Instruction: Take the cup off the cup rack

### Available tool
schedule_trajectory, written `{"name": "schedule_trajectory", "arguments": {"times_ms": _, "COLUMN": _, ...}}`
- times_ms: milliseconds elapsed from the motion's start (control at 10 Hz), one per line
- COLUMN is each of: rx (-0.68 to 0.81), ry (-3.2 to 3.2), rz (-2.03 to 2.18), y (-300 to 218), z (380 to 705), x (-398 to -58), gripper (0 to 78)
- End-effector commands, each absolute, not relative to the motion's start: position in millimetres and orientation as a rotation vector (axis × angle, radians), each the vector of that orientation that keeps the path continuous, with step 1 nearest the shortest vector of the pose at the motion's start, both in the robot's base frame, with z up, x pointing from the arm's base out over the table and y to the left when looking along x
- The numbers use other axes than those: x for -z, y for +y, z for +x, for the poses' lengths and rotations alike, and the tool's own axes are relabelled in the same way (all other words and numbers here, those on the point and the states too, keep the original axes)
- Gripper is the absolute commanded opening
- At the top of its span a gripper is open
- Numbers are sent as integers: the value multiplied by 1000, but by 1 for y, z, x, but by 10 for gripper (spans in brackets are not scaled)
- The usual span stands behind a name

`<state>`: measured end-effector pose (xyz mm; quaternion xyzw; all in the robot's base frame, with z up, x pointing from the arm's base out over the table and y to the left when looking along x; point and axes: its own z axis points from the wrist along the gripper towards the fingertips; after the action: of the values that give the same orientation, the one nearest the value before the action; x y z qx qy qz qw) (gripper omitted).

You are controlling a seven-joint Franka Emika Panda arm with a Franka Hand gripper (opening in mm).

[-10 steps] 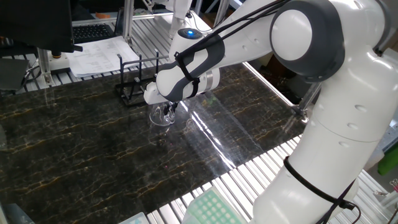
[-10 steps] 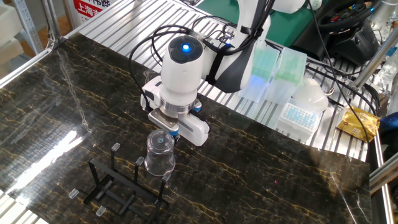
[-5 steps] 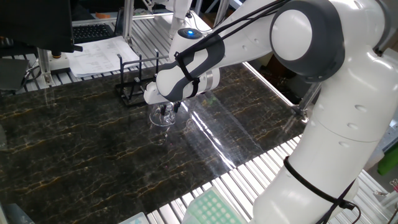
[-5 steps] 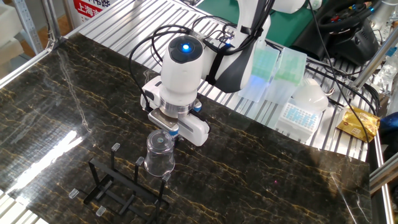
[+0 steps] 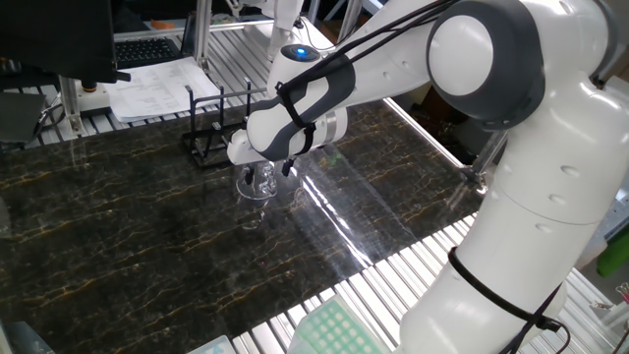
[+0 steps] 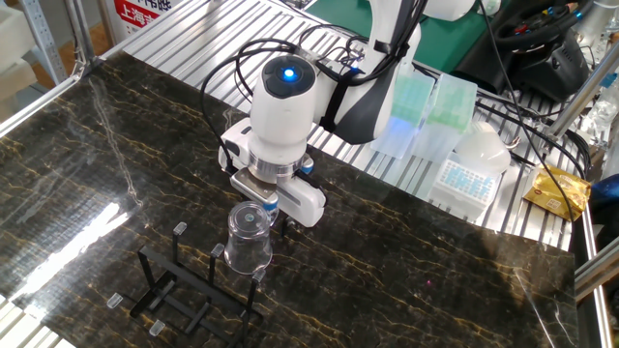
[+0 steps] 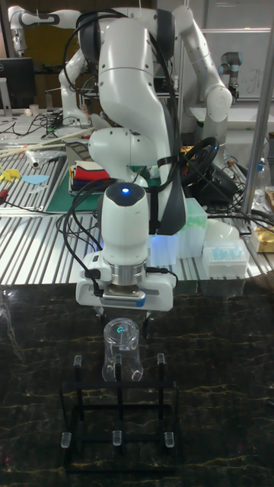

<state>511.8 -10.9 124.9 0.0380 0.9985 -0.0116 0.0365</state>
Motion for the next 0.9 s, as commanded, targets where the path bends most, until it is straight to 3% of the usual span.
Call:
{"name": "schedule_trajectory", "arguments": {"times_ms": 100, "rx": 35, "ry": 3062, "rz": 122, "y": -11, "z": 513, "x": -126, "gripper": 774}}
{"name": "schedule_trajectory", "arguments": {"times_ms": 200, "rx": 8, "ry": 3066, "rz": 62, "y": -13, "z": 519, "x": -145, "gripper": 774}}
{"name": "schedule_trajectory", "arguments": {"times_ms": 900, "rx": -7, "ry": 3082, "rz": 54, "y": -13, "z": 521, "x": -158, "gripper": 774}}
